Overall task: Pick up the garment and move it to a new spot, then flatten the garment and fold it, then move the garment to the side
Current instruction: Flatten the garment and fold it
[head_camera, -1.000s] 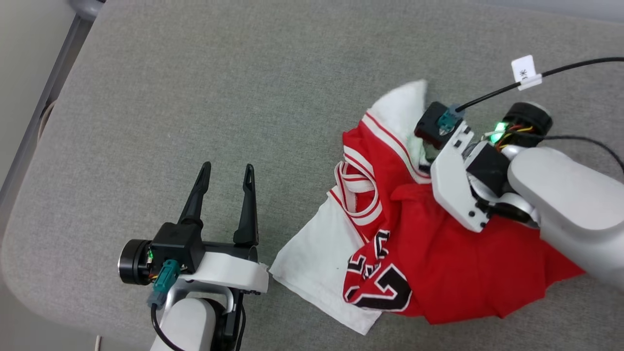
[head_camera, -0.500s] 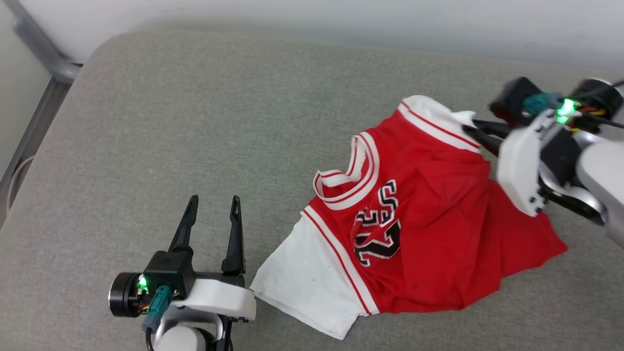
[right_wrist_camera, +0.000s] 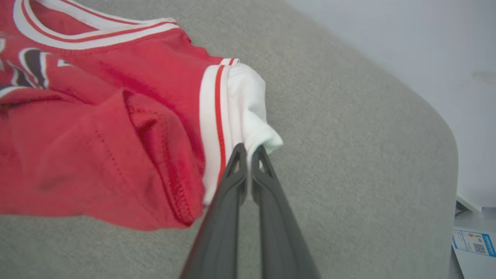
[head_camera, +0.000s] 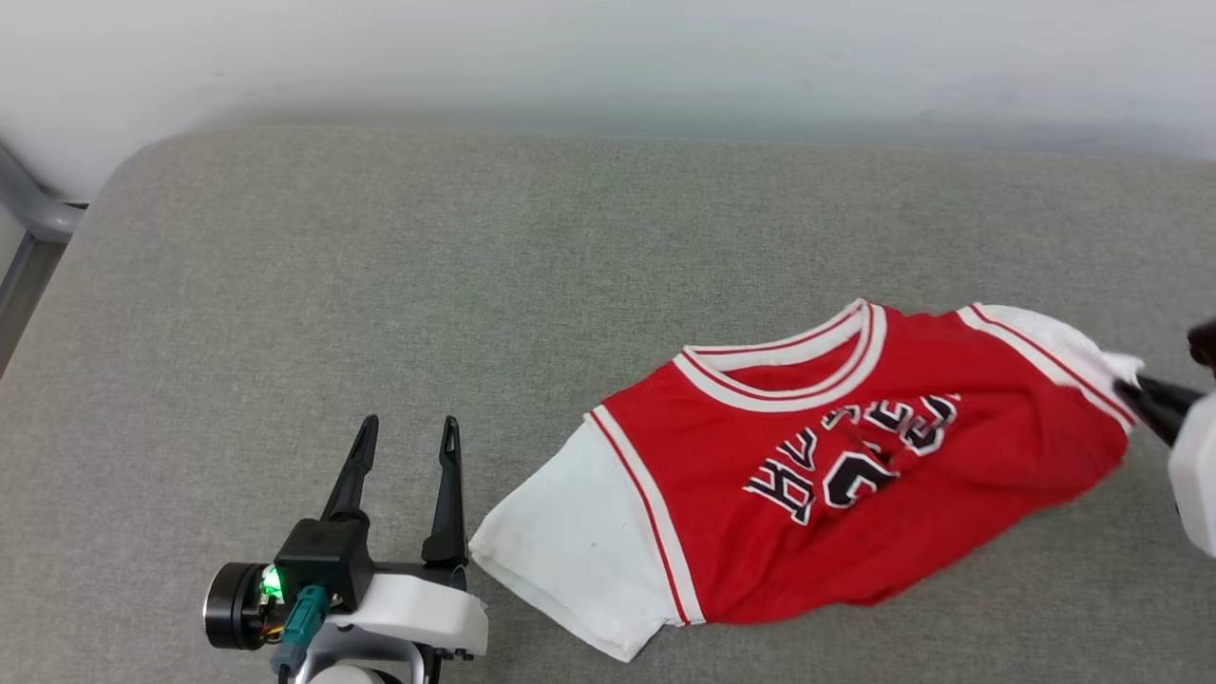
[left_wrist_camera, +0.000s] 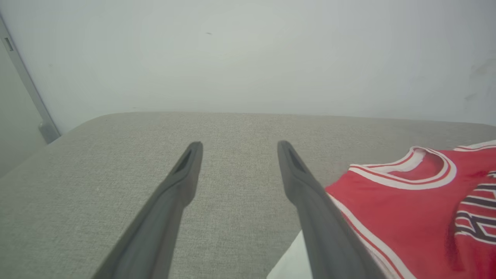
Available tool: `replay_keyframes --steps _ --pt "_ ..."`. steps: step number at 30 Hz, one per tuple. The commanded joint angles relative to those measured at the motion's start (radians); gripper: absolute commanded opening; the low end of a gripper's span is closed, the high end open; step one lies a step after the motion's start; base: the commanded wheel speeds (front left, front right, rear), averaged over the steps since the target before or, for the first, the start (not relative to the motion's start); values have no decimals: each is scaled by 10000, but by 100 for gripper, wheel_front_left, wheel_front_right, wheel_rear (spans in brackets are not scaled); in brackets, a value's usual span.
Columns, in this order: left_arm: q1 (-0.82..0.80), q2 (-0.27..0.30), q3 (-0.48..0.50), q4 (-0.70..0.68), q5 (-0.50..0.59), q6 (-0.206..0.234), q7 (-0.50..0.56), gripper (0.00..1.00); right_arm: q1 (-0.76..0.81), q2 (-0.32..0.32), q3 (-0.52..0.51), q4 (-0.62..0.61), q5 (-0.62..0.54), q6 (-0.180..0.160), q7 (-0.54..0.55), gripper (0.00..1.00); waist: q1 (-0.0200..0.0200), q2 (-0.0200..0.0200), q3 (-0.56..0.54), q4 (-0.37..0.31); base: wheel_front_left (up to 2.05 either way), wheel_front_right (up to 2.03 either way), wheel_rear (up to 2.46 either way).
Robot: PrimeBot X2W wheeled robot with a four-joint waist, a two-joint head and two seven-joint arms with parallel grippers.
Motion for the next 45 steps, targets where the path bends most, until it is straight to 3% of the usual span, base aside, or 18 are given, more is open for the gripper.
replay_keyframes --steps 1,3,4,7,15,16,17,18,25,32,38,45 --pt "51 -7 3 7 35 -7 -26 100 277 -35 -126 35 42 -14 -63 0 1 0 -27 -24 0 0 0" --pt "81 -7 8 16 55 -29 -26 100 934 -89 -569 158 71 -14 -76 0 1 0 -68 -50 0 0 0" --pt "132 -7 28 21 108 -91 -26 100 2022 83 -1123 288 148 -14 -93 0 1 0 -110 -55 0 0 0" --pt "165 -7 78 8 129 -115 -26 100 3048 498 -1590 393 195 -12 -102 0 1 0 -103 -63 0 0 0" --pt "199 -7 154 89 168 -155 -26 100 4563 1788 -2752 717 -223 4 -400 0 1 0 -213 -120 0 0 0" --pt "219 -7 172 99 214 -184 -26 100 4572 1889 -2986 771 -361 3 -571 13 1 0 -257 -145 0 0 0" --pt "226 -5 201 106 249 -202 -26 100 4558 1968 -3298 825 -535 0 -811 73 1 0 -305 -176 0 0 0" --pt "229 -7 247 121 267 -222 -26 100 4518 2046 -3632 840 -754 -11 -1085 100 1 0 -363 -208 0 0 0" --pt "80 197 675 98 307 -555 -26 100 4749 2892 -6198 383 -2808 -11 -2750 100 1 0 -616 -558 0 0 0" --pt "-566 619 945 97 209 -1235 -26 100 5636 4835 -8816 -1803 -5137 -11 -3295 100 1 0 -708 -775 0 0 0" --pt "-1716 1422 558 679 12 -1784 95 100 6595 6428 -9596 -3946 -6349 -11 -3270 100 1 0 -652 -787 0 0 0" --pt "-3104 2498 -636 839 -609 -1938 1675 100 7106 7324 -9487 -4992 -6715 -11 -3447 100 1 0 -440 -838 0 0 0"
